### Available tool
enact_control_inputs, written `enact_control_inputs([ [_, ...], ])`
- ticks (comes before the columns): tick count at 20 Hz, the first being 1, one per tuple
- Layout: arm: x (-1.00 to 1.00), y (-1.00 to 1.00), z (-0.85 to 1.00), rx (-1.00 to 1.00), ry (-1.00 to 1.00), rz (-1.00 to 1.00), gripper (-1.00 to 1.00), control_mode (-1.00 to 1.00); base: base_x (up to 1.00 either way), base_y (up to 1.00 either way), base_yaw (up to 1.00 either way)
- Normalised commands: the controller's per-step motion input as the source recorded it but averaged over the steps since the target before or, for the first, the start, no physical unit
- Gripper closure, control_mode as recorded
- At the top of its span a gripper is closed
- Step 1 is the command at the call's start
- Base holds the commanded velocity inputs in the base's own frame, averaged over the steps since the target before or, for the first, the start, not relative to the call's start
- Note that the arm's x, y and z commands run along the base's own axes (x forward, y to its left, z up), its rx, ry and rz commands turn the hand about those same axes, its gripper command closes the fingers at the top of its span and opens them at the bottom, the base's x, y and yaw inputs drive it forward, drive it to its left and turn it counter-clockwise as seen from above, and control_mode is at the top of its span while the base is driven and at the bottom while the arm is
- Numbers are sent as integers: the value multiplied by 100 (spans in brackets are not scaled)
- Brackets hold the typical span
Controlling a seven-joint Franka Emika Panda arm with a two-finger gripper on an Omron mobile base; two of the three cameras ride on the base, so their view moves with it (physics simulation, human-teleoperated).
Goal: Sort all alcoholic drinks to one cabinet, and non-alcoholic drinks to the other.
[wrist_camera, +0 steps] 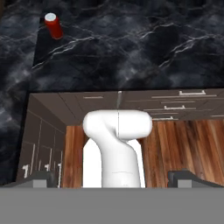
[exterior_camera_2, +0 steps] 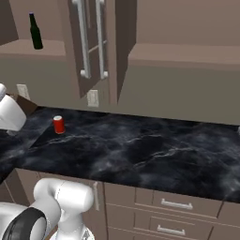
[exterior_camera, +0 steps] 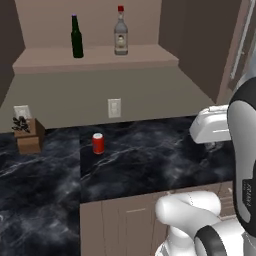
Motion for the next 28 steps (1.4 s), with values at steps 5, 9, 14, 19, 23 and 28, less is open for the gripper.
enact_control_inputs([
  [5, 0, 0, 0, 0, 0, 0, -100, 100, 56, 56, 0],
  [9, 0, 0, 0, 0, 0, 0, -100, 100, 66, 56, 0],
  [14, 0, 0, 0, 0, 0, 0, -100, 100, 60, 44, 0],
  [19, 25, 14, 0, 0, 0, 0, -100, -100, 17, 12, 0],
  [23, 47, 36, 0, 0, 0, -1, -100, -100, 0, 0, 0],
  [28, 41, 40, -10, 0, -9, -10, -100, -100, 0, 0, 0],
])
